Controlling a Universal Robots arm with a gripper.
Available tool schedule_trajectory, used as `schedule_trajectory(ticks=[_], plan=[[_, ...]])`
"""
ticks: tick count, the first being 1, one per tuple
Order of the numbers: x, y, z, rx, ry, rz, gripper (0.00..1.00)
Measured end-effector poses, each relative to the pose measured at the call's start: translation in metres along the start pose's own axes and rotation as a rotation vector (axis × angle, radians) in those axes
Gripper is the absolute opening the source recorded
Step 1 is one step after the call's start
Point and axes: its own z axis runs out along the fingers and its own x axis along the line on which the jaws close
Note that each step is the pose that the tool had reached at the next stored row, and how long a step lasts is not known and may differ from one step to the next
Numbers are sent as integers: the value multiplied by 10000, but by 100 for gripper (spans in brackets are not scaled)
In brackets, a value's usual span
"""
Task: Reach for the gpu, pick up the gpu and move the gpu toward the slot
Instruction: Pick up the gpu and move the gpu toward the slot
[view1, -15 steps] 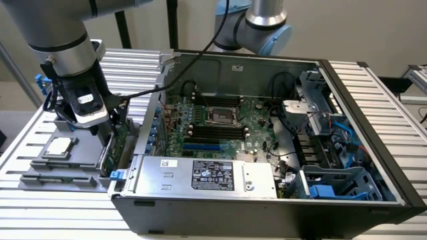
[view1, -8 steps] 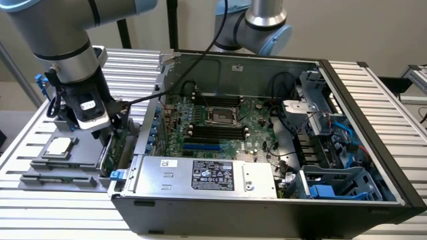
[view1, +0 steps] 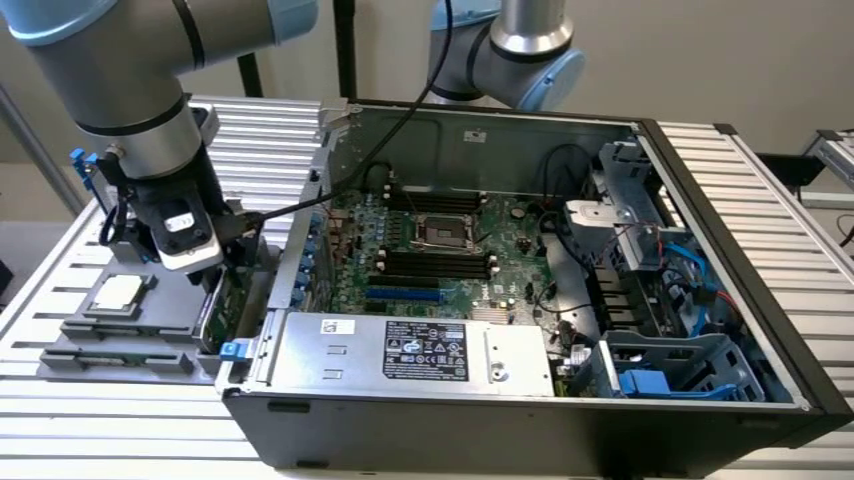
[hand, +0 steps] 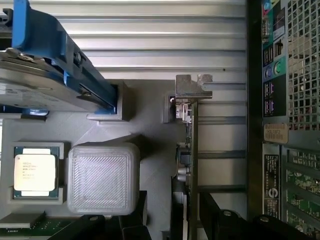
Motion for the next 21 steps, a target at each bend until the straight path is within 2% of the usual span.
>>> schedule_trajectory(ticks=[3,5,6,7,11,15,19,20,21], plan=[[0,0,4,7,-3,8,54],[0,0,5,15,-3,10,45],[0,0,5,18,-3,10,45],[0,-1,5,22,-4,10,39],[-2,-3,6,53,-5,12,39],[-23,-6,7,116,-7,9,39],[-31,-6,8,143,-5,9,39],[-31,-6,9,146,-8,9,36],[-32,-6,9,147,-7,8,30]])
